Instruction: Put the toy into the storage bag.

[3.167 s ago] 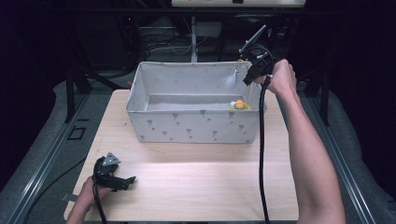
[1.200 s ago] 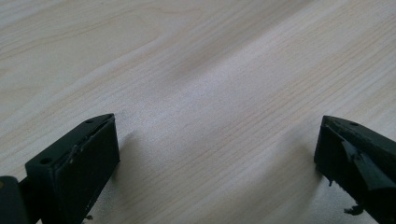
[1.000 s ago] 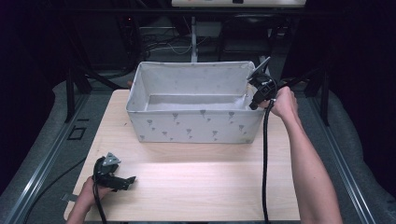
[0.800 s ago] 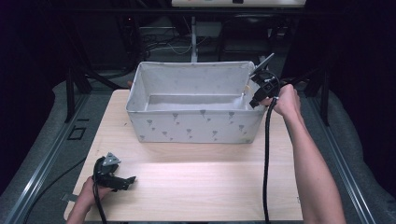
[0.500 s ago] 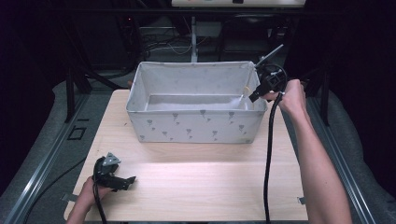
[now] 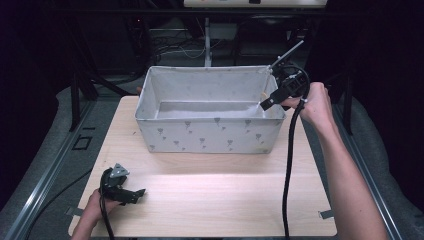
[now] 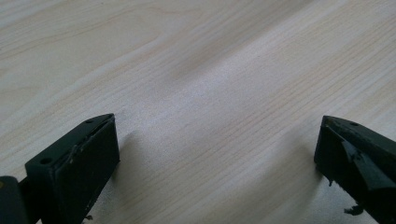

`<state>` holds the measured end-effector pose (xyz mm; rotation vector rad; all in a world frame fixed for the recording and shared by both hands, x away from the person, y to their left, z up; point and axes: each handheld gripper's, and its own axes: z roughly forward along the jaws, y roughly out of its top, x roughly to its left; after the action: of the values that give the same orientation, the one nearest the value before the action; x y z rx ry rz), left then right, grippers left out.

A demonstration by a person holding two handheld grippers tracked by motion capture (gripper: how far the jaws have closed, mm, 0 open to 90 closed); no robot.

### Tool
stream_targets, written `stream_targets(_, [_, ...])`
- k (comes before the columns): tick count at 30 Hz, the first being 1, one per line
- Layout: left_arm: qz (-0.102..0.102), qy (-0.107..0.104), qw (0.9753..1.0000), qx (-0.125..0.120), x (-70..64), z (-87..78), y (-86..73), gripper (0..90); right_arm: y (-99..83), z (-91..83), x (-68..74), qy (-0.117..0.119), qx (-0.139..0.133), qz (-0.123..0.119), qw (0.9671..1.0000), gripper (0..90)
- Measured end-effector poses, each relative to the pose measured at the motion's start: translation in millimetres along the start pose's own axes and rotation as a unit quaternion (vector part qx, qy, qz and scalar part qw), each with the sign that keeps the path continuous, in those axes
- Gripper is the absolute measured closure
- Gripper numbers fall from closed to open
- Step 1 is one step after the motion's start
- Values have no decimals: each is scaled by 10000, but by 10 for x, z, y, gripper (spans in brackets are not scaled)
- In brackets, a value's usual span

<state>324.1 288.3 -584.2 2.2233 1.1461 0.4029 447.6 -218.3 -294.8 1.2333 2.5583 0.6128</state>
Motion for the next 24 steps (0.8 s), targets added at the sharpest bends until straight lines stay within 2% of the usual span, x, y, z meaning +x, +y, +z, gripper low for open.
stream_targets(5, [-10, -4, 10000, 0, -1, 0, 0, 0, -41, -57, 235, 48, -112, -263, 9996, 97])
stream_targets(12, [-2, 2, 10000, 0, -1, 0, 0, 0, -183, -15, 512, 111, -150, -615, 9979, 61])
stream_targets(17, [-1, 2, 10000, 3, 0, 0, 0, 0, -309, 81, 645, 190, -180, -734, 9970, 51])
stream_targets(24, [0, 3, 10000, 1, 0, 0, 0, 0, -510, 239, 763, 282, -150, -808, 9962, 45])
